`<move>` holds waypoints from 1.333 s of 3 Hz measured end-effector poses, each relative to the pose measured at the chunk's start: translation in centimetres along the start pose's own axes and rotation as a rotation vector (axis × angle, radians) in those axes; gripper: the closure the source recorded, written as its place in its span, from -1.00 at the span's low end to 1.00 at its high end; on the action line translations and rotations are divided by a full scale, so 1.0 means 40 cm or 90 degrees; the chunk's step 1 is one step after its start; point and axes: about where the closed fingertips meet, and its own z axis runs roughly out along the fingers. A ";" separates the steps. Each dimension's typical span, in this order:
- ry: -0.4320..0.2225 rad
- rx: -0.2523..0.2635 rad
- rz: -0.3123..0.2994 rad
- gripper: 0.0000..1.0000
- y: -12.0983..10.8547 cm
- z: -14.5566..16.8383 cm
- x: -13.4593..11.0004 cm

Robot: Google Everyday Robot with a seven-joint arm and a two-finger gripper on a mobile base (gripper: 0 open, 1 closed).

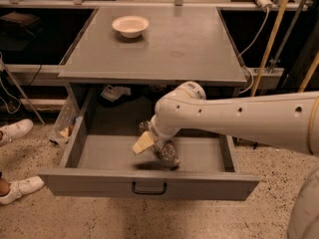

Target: Place water bottle into top drawer

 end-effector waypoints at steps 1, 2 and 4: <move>-0.015 0.045 0.036 -1.00 -0.074 -0.133 -0.039; -0.036 0.124 0.055 -1.00 -0.103 -0.331 -0.066; -0.087 0.234 0.087 -1.00 -0.077 -0.615 -0.071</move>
Offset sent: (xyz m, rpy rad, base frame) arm -0.0250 -0.0899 0.2622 -0.1242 -0.2991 -0.3113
